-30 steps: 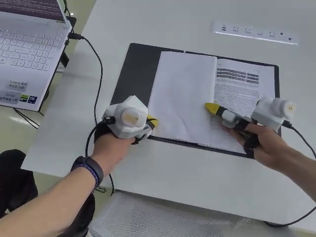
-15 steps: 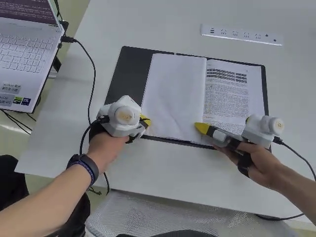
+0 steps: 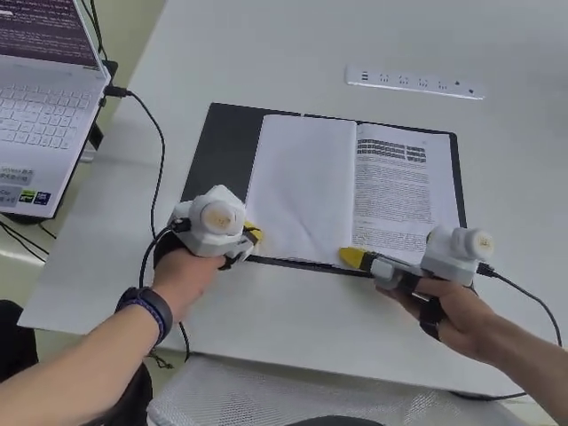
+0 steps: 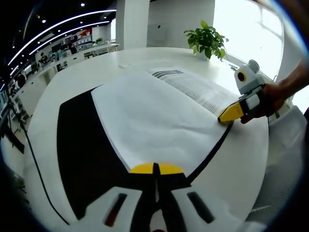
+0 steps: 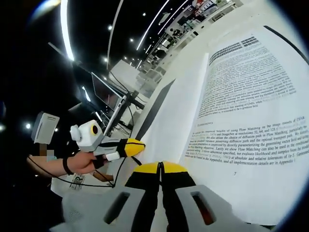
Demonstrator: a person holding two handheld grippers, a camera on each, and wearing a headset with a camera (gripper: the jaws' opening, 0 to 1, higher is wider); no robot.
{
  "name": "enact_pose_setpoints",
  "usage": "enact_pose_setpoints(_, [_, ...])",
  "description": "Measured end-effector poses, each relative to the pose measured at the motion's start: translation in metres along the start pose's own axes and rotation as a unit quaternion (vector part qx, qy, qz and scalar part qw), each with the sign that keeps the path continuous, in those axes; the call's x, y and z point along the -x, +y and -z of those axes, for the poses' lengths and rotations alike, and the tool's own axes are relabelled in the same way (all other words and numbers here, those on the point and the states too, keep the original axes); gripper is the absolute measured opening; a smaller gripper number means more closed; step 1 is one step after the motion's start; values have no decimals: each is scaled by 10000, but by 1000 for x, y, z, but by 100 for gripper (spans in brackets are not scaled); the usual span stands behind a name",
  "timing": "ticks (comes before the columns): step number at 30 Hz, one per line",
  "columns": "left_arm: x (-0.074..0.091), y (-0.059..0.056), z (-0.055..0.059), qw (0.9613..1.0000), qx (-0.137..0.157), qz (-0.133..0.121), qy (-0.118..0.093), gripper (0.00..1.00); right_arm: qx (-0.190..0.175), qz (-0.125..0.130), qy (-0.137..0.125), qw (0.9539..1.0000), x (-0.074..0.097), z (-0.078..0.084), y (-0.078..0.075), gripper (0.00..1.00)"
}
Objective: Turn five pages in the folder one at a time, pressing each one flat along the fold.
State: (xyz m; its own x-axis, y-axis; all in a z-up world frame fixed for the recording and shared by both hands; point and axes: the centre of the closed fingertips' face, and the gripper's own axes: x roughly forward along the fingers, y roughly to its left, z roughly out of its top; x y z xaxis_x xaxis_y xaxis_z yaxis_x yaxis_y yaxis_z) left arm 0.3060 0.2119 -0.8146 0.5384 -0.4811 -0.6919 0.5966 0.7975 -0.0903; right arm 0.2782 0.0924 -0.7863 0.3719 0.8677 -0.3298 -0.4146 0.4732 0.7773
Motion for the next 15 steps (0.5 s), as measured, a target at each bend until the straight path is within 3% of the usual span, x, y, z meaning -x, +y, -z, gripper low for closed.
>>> enact_pose_setpoints(5, [17, -4, -13, 9995, 220, 28, -212, 12, 345, 342, -80, 9988, 16, -8, -13, 3])
enact_pose_setpoints(9, [35, -8, -22, 9991, 248, -10, -341, 20, 879, 673, -43, 9938, 38, -16, -19, 16])
enact_pose_setpoints(12, [49, -13, -29, 9986, 287, 51, -440, 33, 1104, 866, -160, 9900, 58, -24, -18, 25])
enact_pose_setpoints(15, [65, -15, -34, 9983, 210, -18, -539, 36, 1372, 1142, -305, 9835, 84, -33, -18, 32])
